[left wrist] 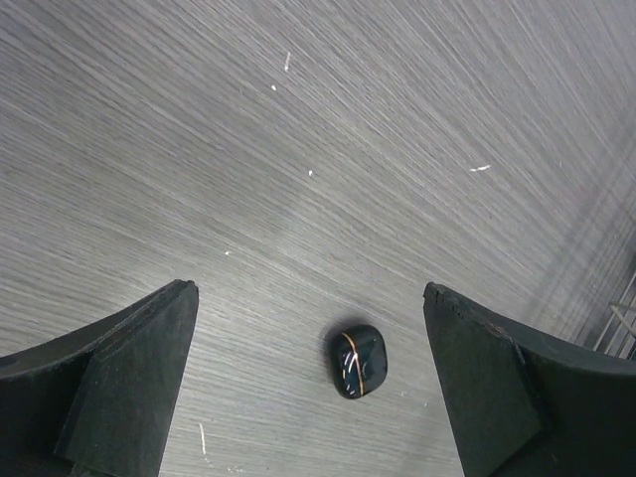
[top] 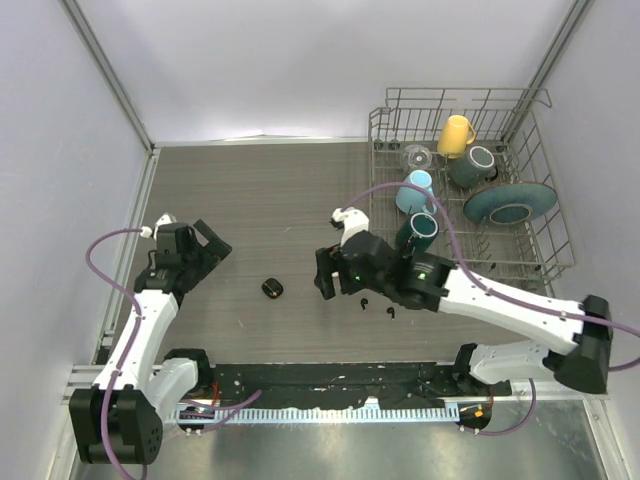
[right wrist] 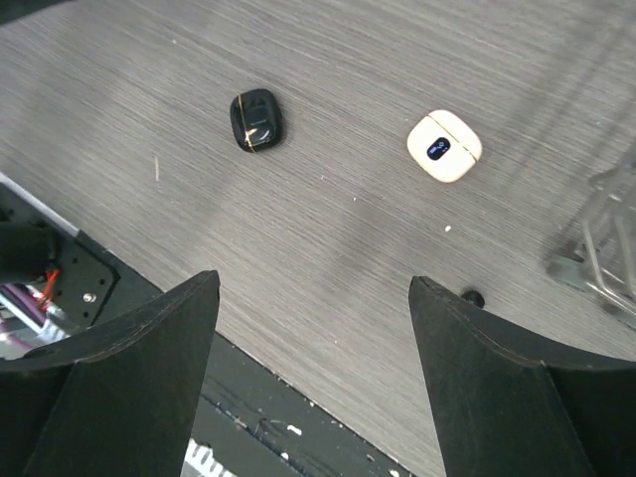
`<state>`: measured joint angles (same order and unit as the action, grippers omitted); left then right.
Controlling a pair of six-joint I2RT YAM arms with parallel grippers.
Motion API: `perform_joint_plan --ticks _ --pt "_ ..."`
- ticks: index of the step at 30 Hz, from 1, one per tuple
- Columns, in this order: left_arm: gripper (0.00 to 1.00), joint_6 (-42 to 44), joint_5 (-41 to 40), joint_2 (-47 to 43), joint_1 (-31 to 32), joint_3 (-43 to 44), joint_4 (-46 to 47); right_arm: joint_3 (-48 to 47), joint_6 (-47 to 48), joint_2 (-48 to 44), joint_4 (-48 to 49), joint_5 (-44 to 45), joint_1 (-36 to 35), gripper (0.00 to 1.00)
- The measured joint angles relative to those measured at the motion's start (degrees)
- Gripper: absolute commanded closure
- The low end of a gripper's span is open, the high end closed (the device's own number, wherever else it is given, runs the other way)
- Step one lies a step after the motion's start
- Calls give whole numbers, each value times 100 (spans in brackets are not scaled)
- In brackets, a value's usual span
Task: Insert the wireless bluetooth earbuds into the charging case
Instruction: Adjust the charging case at the center of the board.
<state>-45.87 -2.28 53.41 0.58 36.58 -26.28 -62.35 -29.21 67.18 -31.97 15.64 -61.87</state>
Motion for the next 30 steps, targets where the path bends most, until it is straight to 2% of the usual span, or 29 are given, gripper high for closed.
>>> perform_joint_plan --ticks 7,8,14,17,23,30 --pt "0 118 286 -146 -2 -90 -129 4 37 1268 691 -39 -72 22" --pt "0 131 308 -201 -2 -125 -162 -22 46 1464 752 -57 -72 25" --pt "0 142 345 -361 -2 -216 -264 -507 63 2645 1034 -315 -103 31" --pt "0 157 339 -409 -2 -221 -350 -761 61 3121 1119 -496 -103 31" --pt "0 164 -229 -599 -2 -210 -726 -1257 66 4070 1272 -964 -101 31" --pt "0 295 -798 -1016 -2 -44 -973 -1613 33 4656 1401 -1513 11 32"
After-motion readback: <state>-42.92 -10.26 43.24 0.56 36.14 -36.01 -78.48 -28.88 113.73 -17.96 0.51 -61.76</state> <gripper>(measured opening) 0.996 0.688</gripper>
